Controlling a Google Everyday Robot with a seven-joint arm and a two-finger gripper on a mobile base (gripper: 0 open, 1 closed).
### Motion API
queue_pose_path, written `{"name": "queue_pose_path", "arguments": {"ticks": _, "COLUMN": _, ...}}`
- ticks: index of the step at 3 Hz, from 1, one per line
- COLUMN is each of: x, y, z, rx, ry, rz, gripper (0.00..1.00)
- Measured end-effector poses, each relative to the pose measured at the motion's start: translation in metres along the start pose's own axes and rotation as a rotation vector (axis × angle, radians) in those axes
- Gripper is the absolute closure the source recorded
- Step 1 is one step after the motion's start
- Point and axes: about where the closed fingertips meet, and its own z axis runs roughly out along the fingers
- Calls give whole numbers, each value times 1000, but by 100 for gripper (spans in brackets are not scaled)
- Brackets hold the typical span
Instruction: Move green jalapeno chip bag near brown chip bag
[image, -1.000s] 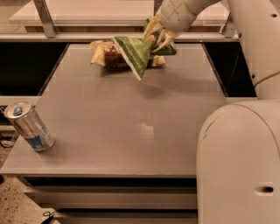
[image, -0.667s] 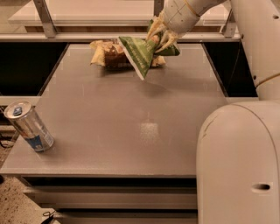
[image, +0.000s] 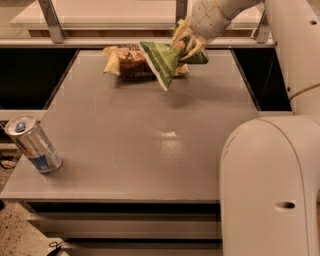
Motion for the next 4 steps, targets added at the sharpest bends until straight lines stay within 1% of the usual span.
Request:
{"name": "queue_pose_path", "arguments": {"ticks": 1, "x": 5, "y": 0, "z": 0, "rx": 3, "ry": 3, "rz": 11, "gripper": 82}}
{"name": "queue_pose_path", "arguments": {"ticks": 4, "x": 13, "y": -3, "z": -2, "rx": 16, "ry": 12, "rz": 26, "gripper": 12}}
